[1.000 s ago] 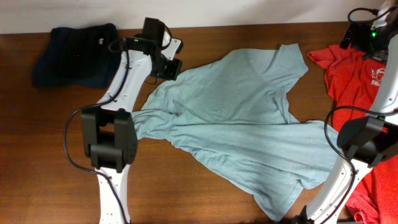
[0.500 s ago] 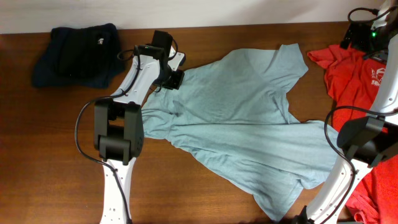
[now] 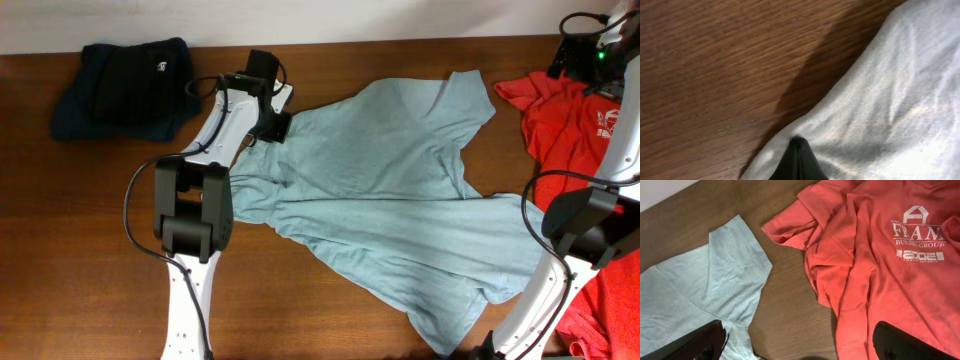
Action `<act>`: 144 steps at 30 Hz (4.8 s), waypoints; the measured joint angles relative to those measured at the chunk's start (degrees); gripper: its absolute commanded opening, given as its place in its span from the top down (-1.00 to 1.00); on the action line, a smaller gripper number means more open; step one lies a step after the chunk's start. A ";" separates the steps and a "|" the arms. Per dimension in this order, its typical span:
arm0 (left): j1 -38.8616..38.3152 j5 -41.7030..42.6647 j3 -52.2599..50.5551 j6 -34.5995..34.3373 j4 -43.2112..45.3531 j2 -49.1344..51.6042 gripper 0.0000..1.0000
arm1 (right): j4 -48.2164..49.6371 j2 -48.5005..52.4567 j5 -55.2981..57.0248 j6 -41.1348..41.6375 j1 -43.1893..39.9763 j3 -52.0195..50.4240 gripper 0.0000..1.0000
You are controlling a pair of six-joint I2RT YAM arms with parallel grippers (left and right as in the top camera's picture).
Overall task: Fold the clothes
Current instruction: 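Grasp the shirt's left edge and pull it leftward with the left gripper, then grasp the shirt's right shoulder with the right gripper and pull right, then release the shoulder and raise the right gripper to the upper right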
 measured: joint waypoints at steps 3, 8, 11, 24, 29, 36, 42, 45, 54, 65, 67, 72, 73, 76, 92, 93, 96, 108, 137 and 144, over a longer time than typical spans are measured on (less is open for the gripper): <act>-0.33 -2.89 0.00 -0.02 -0.07 0.00 0.99 | 0.00 0.00 0.02 0.00 0.00 0.00 -0.98; -0.20 -10.86 0.11 -1.68 -1.66 0.00 0.99 | 0.00 0.00 0.02 0.02 0.00 0.00 -0.97; 0.79 -13.57 0.11 -3.13 -2.47 0.11 0.99 | 0.00 0.00 0.00 0.00 0.00 0.00 -0.97; 10.08 -16.09 0.11 -6.80 -3.87 0.22 0.99 | 0.00 0.00 0.02 0.02 0.00 0.00 -0.97; 12.90 -16.13 0.13 -7.06 -4.52 0.22 0.99 | 0.00 0.00 0.02 0.00 0.00 0.00 -0.97; 15.89 -14.93 0.31 -9.46 -5.18 0.22 1.00 | 0.00 0.00 0.00 0.02 0.00 0.00 -0.98; 16.52 -13.68 1.53 -9.77 -6.36 0.22 0.99 | 0.00 0.00 0.00 0.02 0.00 0.00 -0.97; 16.02 -12.15 4.22 -9.79 -6.47 0.20 0.88 | 0.00 0.00 0.02 0.00 0.00 0.00 -0.97; 10.16 -2.62 14.08 -10.54 -9.05 -8.22 0.12 | 0.00 0.00 0.00 -0.02 0.00 0.00 -0.97; 9.29 1.22 15.69 -10.93 -16.44 -21.94 -0.98 | 5.68 0.00 -0.44 -0.02 0.00 0.00 -0.97; 10.23 1.22 15.69 -11.04 -16.50 -22.99 -0.98 | 4.98 0.00 -2.16 -0.02 0.00 0.00 -0.97; 11.13 1.20 15.69 -11.04 -16.52 -24.13 -0.98 | -0.90 0.00 -10.27 0.00 0.00 0.02 -0.64; 11.13 1.22 15.69 -11.04 -16.55 -24.13 -0.98 | -2.64 0.00 -11.72 -0.07 0.00 0.02 0.31; 10.99 1.25 15.69 -11.04 -16.57 -24.13 -0.99 | -7.43 0.00 -14.51 0.00 0.24 0.02 0.92; 10.97 1.38 15.69 -11.04 -16.57 -24.13 -0.99 | -10.95 -0.24 -12.50 0.17 20.02 -22.88 0.92; 10.97 1.38 15.69 -11.04 -16.57 -24.13 -0.98 | -9.40 -0.24 -12.20 0.17 21.24 -24.28 0.92; 10.97 1.38 15.69 -11.04 -16.57 -24.13 -0.98 | -4.42 -0.22 -11.50 0.15 24.52 -27.04 0.92; 10.97 1.38 15.69 -11.04 -16.57 -24.13 -0.98 | -6.32 -0.24 -0.96 6.10 28.72 -29.64 0.92; 10.97 1.38 15.67 -11.04 -16.57 -24.13 -0.99 | 21.92 -2.38 1.36 7.48 21.07 -50.14 0.92; 10.97 1.38 15.67 -11.04 -16.57 -24.13 -0.98 | 28.20 -2.38 1.18 7.41 15.96 -50.14 0.92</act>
